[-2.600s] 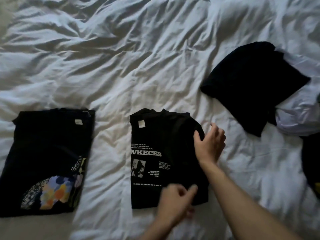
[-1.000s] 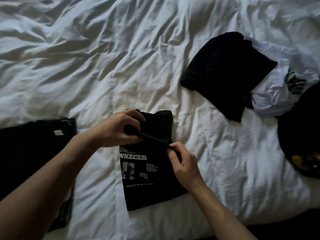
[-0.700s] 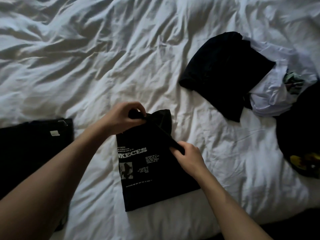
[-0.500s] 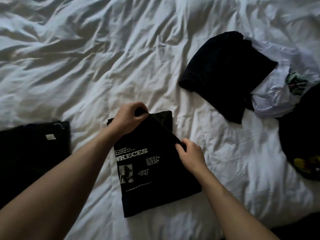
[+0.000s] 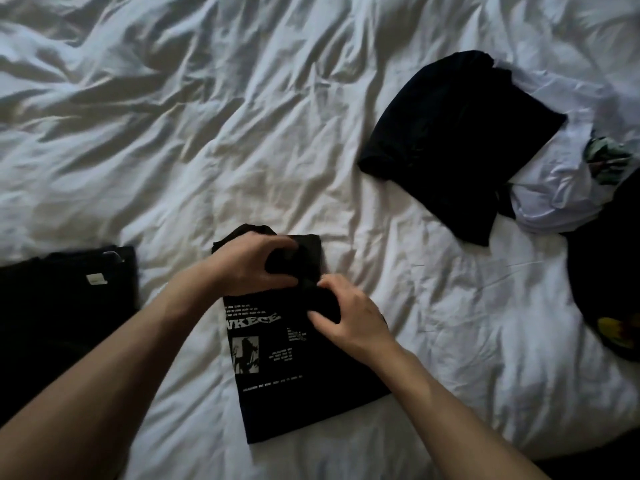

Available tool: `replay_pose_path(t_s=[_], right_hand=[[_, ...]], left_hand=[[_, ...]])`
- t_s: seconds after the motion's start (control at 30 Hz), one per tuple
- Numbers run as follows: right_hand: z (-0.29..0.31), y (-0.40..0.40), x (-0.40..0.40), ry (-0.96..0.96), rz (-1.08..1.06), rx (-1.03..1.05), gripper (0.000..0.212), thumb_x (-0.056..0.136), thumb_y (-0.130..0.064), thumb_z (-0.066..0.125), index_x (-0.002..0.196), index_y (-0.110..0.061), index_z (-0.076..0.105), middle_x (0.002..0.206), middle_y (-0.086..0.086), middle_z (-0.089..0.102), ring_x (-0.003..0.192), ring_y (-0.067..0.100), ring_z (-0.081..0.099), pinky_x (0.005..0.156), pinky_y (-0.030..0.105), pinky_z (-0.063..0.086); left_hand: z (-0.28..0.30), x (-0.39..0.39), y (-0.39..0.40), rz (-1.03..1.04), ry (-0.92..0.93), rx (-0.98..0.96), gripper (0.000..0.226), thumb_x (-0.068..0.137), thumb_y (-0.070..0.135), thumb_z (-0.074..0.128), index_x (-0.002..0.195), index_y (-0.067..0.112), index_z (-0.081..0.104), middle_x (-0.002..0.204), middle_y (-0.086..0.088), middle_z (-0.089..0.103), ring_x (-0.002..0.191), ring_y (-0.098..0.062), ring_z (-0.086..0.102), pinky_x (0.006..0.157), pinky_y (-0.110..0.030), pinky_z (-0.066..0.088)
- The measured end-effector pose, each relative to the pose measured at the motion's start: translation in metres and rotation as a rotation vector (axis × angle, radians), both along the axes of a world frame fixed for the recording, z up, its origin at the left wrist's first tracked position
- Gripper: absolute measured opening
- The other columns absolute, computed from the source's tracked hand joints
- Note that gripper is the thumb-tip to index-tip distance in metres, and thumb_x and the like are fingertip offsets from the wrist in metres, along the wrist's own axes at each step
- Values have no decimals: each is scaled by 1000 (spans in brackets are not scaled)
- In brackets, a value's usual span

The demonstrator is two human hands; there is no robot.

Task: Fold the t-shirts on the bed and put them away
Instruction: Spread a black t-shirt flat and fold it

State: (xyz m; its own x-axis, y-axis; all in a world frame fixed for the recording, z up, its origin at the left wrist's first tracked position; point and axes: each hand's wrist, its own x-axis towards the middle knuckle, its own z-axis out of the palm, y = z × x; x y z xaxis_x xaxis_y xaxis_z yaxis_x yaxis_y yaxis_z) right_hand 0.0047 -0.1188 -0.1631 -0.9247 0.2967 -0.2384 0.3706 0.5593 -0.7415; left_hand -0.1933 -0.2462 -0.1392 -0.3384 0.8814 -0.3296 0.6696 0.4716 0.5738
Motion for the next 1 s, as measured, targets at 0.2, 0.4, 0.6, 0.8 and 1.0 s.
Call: replay_pose_path(t_s=[0.2,0.4,0.6,0.8,1.0], right_hand=[[2,-3,-8,-194,36,-140,57,85,-38,69,138,-31,49,107,-4,64,100,13,63,82,22,48],[10,8,-28,-278,70,-460,54,75,-49,78,125,-33,62,111,-14,70,104,-3,64,94,24,50],[0,9,-29,-248,-122,-400,70,61,-64,77,120,-31,60,106,-11,70,98,3,66,91,35,54],[4,-5,-22,-215,18,-499,35,81,-44,73,107,-20,71,100,-7,74,95,4,68,85,30,53],[-14,5,-29,-240,-461,-331,19,97,-35,56,104,-19,63,96,2,68,83,19,65,78,32,54]], left_hand=[[8,-2,-19,-79,-28,-208,6,87,32,69,85,30,74,73,15,65,71,-3,59,66,-19,42],[35,-7,-14,-33,-359,-130,24,75,57,66,90,38,70,87,15,68,84,-3,64,75,-25,50],[14,-21,16,95,-233,-20,24,84,22,67,107,23,68,100,3,69,94,-18,66,82,-31,50],[-21,-2,38,-153,20,2,14,90,20,64,99,19,73,122,-2,63,116,-21,55,95,-36,46],[-8,-6,-2,-173,135,9,35,81,46,42,89,27,70,87,9,69,92,-17,63,80,-34,49]])
